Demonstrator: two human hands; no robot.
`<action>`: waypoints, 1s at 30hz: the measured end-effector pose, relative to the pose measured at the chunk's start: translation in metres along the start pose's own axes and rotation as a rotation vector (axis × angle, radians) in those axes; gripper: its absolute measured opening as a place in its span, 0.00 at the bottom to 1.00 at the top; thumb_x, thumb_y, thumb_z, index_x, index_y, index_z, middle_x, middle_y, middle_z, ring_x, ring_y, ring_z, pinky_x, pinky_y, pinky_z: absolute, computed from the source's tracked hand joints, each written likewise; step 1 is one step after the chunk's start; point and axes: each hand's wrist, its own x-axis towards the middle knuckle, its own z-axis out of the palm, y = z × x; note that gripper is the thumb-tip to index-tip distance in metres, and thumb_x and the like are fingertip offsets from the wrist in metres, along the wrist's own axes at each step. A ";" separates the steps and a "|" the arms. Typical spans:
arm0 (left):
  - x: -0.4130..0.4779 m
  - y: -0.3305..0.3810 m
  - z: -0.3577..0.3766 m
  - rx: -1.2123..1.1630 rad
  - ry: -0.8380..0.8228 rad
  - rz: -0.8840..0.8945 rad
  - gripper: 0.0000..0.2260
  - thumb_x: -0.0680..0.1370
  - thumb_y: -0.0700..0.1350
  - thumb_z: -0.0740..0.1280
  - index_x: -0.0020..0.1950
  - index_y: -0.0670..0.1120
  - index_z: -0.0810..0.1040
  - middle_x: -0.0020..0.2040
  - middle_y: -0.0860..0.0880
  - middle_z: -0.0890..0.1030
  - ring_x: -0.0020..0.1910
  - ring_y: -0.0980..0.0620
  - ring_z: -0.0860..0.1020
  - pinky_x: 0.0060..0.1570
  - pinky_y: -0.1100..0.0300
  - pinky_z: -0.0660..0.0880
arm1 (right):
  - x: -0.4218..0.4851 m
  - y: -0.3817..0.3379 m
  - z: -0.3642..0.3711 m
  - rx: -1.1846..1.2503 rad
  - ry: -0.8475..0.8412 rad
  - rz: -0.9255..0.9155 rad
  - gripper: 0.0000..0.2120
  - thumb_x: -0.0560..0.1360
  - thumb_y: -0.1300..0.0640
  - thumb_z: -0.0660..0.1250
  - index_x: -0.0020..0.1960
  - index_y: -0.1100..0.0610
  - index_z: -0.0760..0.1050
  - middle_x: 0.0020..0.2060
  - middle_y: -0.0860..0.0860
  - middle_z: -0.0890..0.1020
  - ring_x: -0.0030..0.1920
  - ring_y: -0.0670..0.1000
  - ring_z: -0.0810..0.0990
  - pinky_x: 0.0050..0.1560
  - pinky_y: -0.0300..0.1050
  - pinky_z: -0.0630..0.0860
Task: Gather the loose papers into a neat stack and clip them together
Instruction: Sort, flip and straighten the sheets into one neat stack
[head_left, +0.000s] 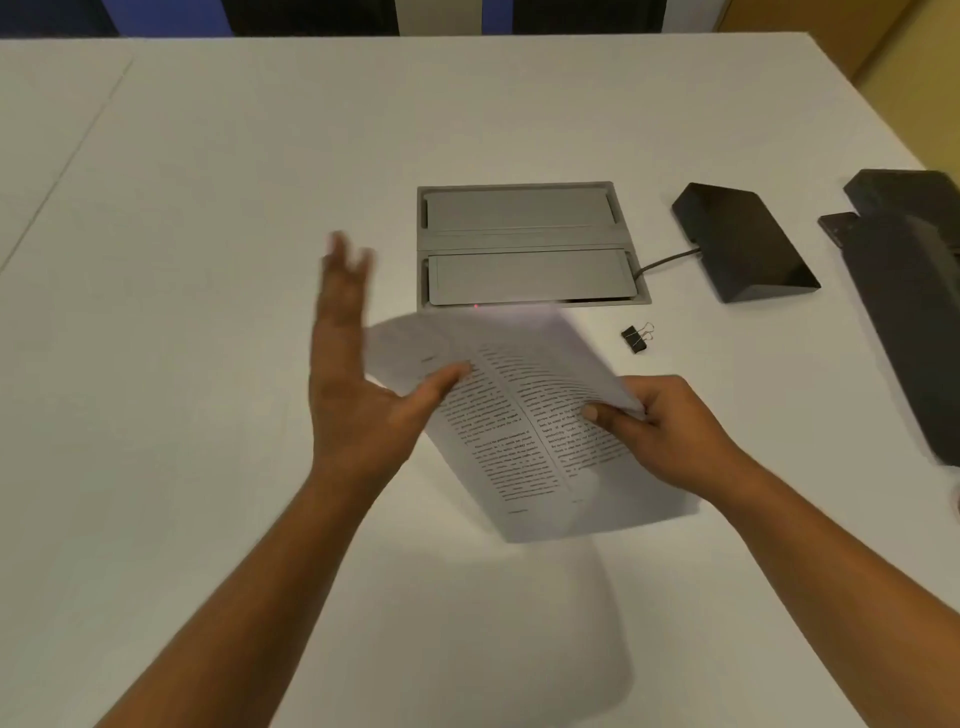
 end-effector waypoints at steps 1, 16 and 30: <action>-0.001 -0.002 0.003 -0.047 0.065 -0.156 0.48 0.67 0.51 0.80 0.78 0.52 0.55 0.81 0.49 0.55 0.79 0.50 0.57 0.77 0.49 0.57 | -0.003 0.004 0.002 0.108 0.040 0.053 0.04 0.74 0.54 0.70 0.46 0.46 0.83 0.40 0.40 0.86 0.41 0.41 0.84 0.42 0.37 0.79; -0.031 -0.005 0.026 -0.565 -0.132 -0.537 0.11 0.65 0.51 0.77 0.44 0.65 0.84 0.44 0.59 0.86 0.48 0.53 0.84 0.47 0.52 0.83 | -0.017 0.021 0.037 0.425 0.234 0.043 0.16 0.74 0.60 0.71 0.55 0.41 0.77 0.49 0.42 0.85 0.53 0.44 0.83 0.51 0.41 0.81; -0.043 -0.018 0.032 -0.587 -0.187 -0.500 0.14 0.68 0.49 0.75 0.47 0.70 0.82 0.45 0.62 0.85 0.49 0.55 0.83 0.43 0.61 0.83 | -0.009 0.023 0.046 0.421 0.167 -0.011 0.19 0.69 0.54 0.73 0.56 0.39 0.76 0.52 0.43 0.84 0.54 0.45 0.83 0.49 0.41 0.81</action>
